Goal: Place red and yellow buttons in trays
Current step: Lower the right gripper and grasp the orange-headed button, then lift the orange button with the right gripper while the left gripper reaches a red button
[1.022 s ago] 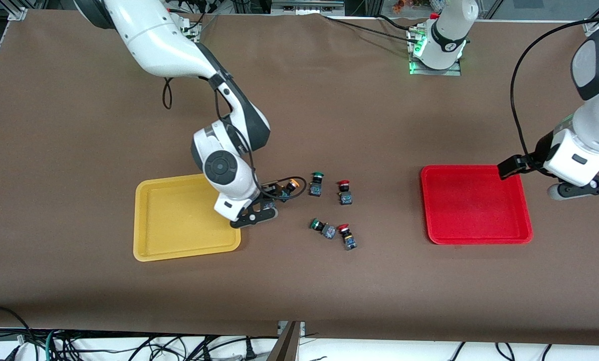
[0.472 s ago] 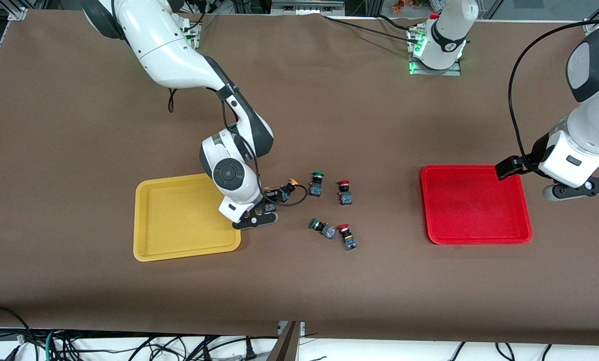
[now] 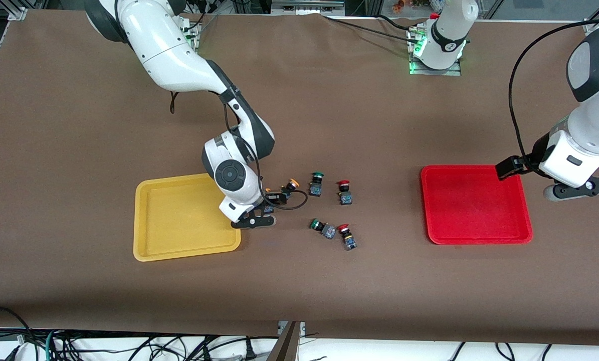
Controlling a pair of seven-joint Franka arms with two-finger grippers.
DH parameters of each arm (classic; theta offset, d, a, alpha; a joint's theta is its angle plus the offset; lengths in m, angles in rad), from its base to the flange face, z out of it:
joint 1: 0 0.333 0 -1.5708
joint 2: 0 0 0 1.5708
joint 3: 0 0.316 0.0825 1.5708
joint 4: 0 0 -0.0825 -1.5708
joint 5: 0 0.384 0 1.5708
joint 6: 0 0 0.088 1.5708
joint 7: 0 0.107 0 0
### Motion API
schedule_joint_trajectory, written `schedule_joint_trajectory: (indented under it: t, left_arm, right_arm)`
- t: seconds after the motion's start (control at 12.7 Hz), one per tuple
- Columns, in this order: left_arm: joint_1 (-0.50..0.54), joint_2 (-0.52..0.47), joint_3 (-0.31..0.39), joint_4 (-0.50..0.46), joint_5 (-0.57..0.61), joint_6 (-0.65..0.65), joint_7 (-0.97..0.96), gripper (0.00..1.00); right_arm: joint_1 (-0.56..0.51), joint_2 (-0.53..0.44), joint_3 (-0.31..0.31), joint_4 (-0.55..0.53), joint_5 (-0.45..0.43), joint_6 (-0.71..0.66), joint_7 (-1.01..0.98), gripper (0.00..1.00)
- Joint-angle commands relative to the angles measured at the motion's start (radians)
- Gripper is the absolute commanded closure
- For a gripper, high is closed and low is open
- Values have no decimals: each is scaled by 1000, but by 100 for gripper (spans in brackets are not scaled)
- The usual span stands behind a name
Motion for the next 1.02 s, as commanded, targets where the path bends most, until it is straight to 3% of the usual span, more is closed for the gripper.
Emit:
schedule_joint_trajectory:
  t: [0.0,0.08,0.24,0.55,0.94]
  left_arm:
    - [-2,9,0,20,2,-16,4,0]
    - [-9,37,0,23,-27,-13,4,0]
    - [-35,124,-26,25,-197,5,-10,0]
    - [-241,280,-29,17,-201,275,-195,0]
    - [-407,445,-28,-1,-158,432,-287,0]
  right_arm:
    - [-5,10,4,33,16,-35,13,20]
    - [-5,10,4,37,16,-49,13,19]
    - [-5,3,1,54,15,-97,13,13]
    - [-5,0,0,63,15,-109,12,12]
    - [-8,19,0,59,15,-82,29,15]
